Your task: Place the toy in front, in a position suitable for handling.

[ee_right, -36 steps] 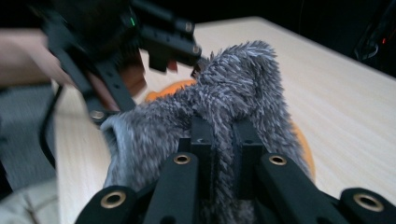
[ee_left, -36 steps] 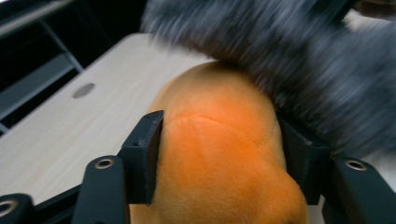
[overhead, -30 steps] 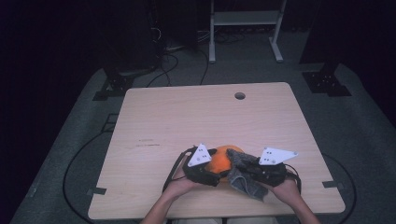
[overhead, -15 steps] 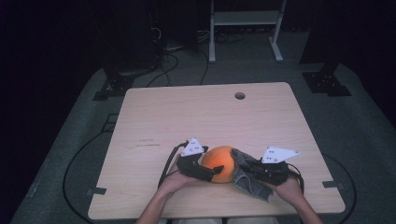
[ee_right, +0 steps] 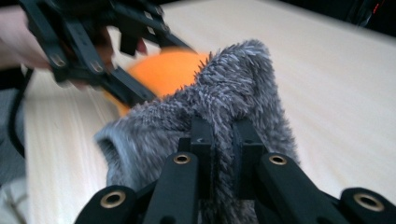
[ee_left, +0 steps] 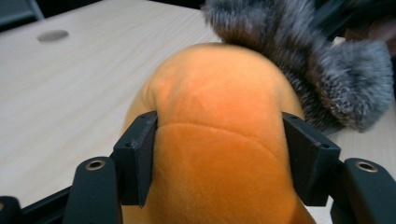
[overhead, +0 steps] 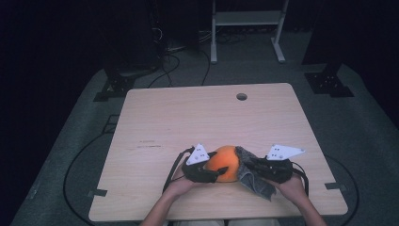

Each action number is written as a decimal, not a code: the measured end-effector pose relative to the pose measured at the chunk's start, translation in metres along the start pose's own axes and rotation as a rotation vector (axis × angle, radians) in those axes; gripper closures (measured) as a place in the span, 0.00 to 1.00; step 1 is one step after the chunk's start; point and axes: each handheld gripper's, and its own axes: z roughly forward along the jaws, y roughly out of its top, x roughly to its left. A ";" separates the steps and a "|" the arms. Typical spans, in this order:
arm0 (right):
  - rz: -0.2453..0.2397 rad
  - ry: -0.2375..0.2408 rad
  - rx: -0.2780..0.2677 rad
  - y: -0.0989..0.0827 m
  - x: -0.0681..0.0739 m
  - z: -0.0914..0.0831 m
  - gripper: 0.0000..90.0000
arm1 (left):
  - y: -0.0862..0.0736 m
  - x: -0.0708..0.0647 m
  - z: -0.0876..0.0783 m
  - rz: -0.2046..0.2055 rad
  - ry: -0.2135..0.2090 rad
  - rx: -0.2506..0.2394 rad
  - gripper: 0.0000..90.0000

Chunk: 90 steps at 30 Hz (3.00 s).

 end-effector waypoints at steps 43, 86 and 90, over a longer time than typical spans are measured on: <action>-0.023 0.018 0.018 0.002 0.006 -0.001 0.90 | -0.003 0.009 -0.002 -0.069 -0.011 0.035 0.07; 0.023 -0.013 0.000 0.001 -0.001 -0.016 0.90 | -0.005 0.000 -0.006 0.115 0.004 0.137 0.30; 0.009 -0.012 0.082 -0.008 -0.003 -0.004 0.90 | -0.006 0.000 -0.006 0.114 -0.003 0.137 0.29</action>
